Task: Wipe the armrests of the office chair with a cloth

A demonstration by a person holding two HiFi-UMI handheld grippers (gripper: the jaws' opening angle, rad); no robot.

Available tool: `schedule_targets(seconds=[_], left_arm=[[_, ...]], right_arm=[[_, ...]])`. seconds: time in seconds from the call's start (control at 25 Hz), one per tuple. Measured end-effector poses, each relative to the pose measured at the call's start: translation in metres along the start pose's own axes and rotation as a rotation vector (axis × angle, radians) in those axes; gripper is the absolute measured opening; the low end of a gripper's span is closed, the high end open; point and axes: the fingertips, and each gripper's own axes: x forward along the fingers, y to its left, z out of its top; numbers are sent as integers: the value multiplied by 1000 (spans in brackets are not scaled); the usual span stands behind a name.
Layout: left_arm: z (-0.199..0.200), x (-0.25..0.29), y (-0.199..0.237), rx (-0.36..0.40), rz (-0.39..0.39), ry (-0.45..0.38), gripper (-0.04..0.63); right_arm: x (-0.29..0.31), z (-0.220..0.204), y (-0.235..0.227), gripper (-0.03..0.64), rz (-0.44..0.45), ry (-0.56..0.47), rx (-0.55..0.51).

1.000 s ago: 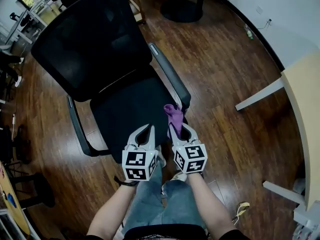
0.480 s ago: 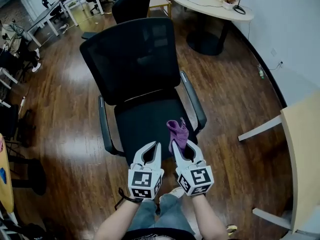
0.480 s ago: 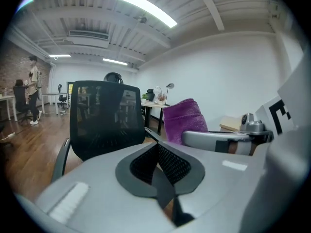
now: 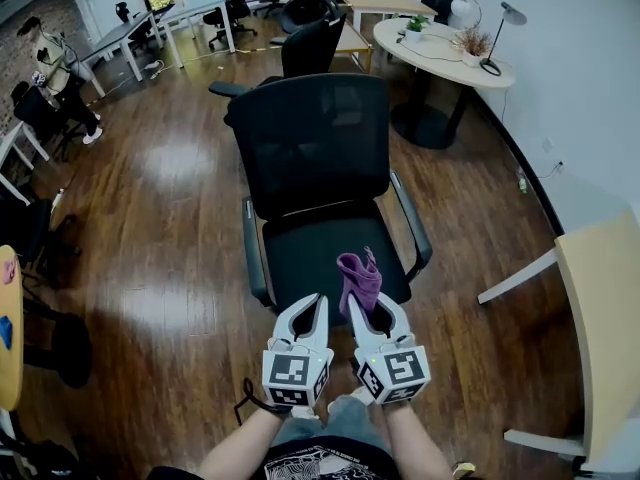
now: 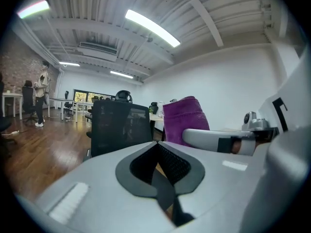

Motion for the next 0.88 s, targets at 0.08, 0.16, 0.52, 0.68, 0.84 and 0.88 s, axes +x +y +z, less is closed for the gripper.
schedule_targets(seconds=[0.08, 0.16, 0.52, 0.68, 0.84, 0.88], left_arm=[[7, -17, 2, -7, -11, -27, 3], [15, -30, 2, -8, -22, -51, 4], [17, -70, 1, -5, -52, -75, 3], [21, -82, -1, -6, -62, -75, 3], [26, -96, 1, 1, -74, -78, 4], [27, -100, 2, 2, -77, -80, 3]], right_arm=[[-7, 0, 17, 71, -1, -1, -14], [-13, 2, 31, 71, -5, -2, -23], [-37, 8, 66, 71, -23, -9, -71], [-43, 13, 76, 72, -28, -9, -87], [-45, 17, 90, 72, -32, -12, -98], [-45, 17, 94, 72, -33, -12, -102]])
